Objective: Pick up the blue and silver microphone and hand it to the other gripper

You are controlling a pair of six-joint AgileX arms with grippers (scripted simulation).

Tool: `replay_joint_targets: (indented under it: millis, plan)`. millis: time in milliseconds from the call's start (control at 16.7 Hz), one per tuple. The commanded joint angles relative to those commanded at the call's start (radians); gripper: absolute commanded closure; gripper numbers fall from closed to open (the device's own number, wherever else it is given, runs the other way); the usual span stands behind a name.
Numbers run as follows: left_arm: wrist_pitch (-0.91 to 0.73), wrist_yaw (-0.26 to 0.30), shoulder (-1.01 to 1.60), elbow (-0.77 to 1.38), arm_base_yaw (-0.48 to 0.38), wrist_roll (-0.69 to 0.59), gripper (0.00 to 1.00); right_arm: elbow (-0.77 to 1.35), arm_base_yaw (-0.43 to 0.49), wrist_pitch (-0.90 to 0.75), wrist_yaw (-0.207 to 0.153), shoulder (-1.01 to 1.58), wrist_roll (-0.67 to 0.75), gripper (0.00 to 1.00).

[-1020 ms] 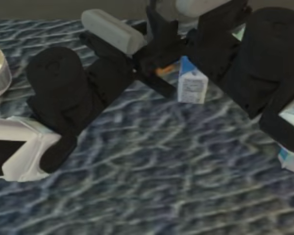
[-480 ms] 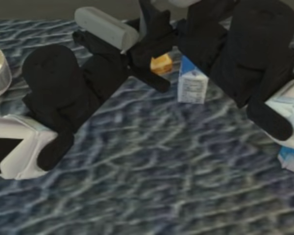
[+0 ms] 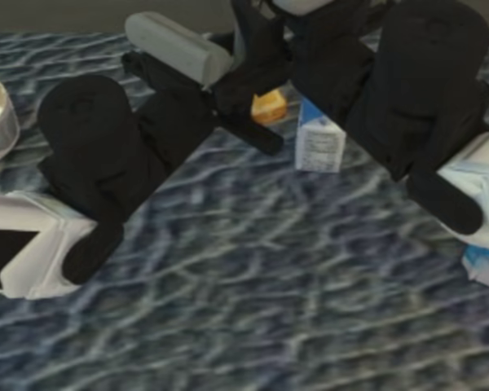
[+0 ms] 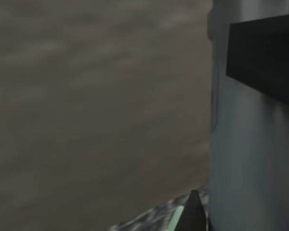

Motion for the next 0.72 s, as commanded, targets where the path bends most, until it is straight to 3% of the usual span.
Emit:
replay_joint_targets:
  millis: [180, 720]
  plan:
    - [0.0, 0.0, 0.0, 0.0, 0.0, 0.0, 1.0, 0.0, 0.0, 0.0, 0.0, 0.0, 0.0, 0.98]
    - [0.0, 0.0, 0.0, 0.0, 0.0, 0.0, 1.0, 0.0, 0.0, 0.0, 0.0, 0.0, 0.0, 1.0]
